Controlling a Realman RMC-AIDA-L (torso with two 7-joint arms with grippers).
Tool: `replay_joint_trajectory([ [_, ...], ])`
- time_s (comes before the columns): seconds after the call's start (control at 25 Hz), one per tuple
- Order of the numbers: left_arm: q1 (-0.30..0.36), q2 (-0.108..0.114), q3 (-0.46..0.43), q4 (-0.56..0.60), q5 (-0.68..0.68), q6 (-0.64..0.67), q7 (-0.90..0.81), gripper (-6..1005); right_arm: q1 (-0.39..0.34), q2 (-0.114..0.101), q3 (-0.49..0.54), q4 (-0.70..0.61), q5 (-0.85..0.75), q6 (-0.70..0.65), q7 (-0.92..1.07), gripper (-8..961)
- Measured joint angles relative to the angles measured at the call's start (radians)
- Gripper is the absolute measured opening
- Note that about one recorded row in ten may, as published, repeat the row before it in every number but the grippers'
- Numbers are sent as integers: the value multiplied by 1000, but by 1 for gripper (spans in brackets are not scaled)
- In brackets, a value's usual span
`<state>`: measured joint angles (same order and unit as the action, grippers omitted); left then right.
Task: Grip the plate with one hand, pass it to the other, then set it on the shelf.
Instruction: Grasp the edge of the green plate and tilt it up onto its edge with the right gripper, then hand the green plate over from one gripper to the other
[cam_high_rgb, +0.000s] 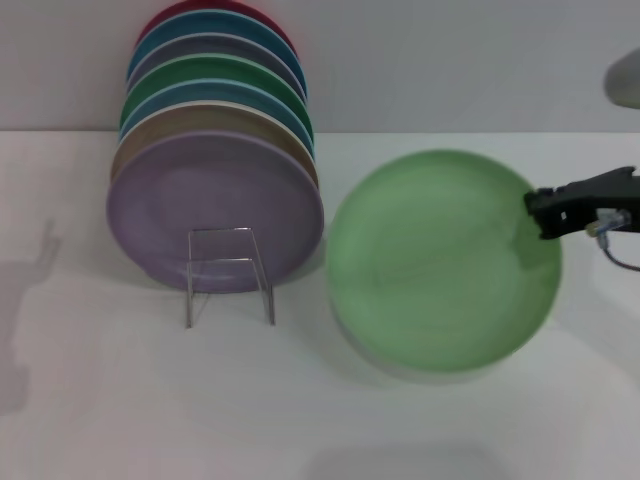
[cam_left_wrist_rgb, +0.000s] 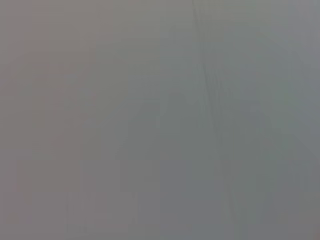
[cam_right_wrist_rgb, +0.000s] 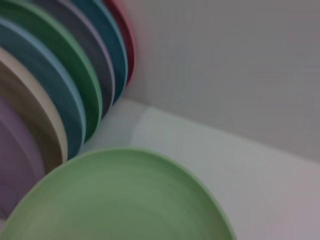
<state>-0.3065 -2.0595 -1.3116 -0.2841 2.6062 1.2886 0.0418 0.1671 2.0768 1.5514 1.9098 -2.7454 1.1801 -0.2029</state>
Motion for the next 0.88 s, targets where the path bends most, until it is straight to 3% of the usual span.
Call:
replay_joint_trajectory([
  [0.16, 35, 6, 7, -51, 8, 53, -17, 808, -117, 2, -33, 71, -12, -141, -39, 19],
  [0.32, 85, 29, 3, -178, 71, 21, -47, 808, -261, 7, -128, 86, -3, -440, -151, 19],
  [0.44, 111, 48, 0, -267, 128, -38, -86, 808, -315, 9, -192, 73, -3, -629, -215, 20],
  [0.48, 125, 70, 1, -346, 186, -116, -122, 808, -326, 8, -228, 42, -3, -744, -242, 20],
  [0.56, 129, 80, 0, -378, 211, -155, -141, 808, -331, 7, -253, 19, -3, -815, -266, 20],
  [0.64, 151, 120, 6, -511, 270, -296, -205, 808, -344, 6, -295, -17, -2, -931, -314, 20],
  [0.68, 172, 152, 22, -619, 284, -392, -238, 808, -361, 6, -336, -50, -2, -1046, -356, 19],
  [0.72, 172, 152, 22, -619, 284, -392, -238, 808, -361, 6, -336, -50, -2, -1046, -356, 19],
  [0.88, 209, 215, 45, -807, 283, -555, -281, 808, -378, 2, -404, -172, -5, -1327, -412, 19],
])
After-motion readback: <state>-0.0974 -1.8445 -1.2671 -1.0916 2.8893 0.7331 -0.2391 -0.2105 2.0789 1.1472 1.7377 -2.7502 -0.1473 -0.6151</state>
